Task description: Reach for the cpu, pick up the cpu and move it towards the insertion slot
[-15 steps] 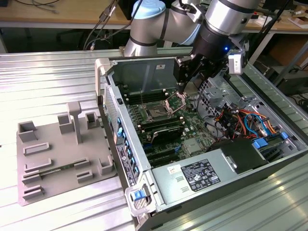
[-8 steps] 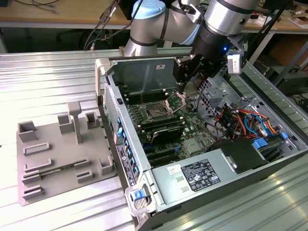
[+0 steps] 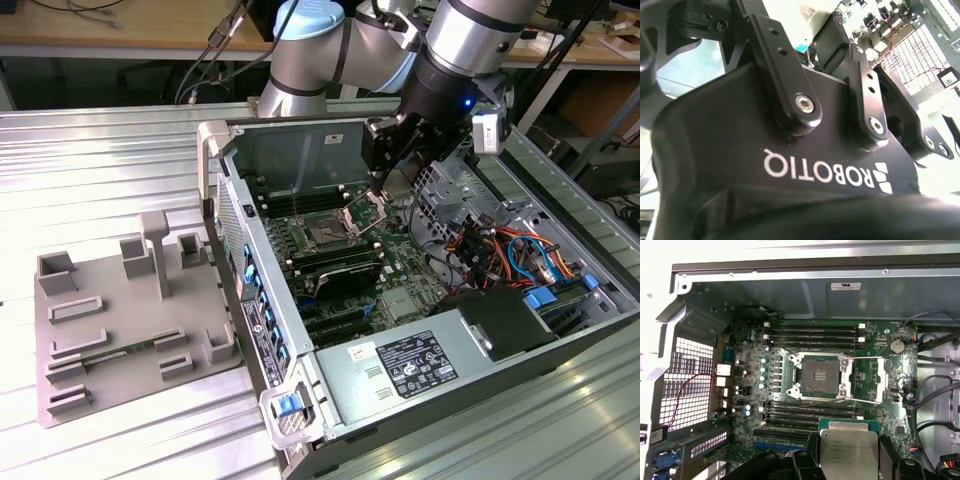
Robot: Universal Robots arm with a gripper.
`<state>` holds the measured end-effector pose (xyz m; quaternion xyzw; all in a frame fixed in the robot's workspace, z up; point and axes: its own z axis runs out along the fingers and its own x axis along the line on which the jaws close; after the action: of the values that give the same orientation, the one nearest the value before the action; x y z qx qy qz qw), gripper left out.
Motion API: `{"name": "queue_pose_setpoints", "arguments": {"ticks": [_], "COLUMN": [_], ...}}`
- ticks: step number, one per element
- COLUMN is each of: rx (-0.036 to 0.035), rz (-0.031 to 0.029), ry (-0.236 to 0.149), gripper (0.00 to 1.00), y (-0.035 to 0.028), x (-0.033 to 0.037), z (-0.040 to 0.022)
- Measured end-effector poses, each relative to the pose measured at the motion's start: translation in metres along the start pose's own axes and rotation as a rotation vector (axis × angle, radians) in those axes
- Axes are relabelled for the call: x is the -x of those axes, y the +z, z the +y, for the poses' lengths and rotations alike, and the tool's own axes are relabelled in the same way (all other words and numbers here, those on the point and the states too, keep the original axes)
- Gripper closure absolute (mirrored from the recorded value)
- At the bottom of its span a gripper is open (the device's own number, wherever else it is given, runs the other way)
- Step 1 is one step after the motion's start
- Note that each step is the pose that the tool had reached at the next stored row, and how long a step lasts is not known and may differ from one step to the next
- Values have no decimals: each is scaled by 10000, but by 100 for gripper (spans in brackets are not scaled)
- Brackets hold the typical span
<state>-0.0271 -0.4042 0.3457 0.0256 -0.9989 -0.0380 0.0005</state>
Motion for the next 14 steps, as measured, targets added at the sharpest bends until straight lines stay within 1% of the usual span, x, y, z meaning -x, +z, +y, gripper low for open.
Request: {"name": "queue_pose_setpoints", "arguments": {"ticks": [14], "rx": [1], "rz": [0], "ry": [-2], "gripper": [45], "y": [51], "x": [23], "z": [-2]}}
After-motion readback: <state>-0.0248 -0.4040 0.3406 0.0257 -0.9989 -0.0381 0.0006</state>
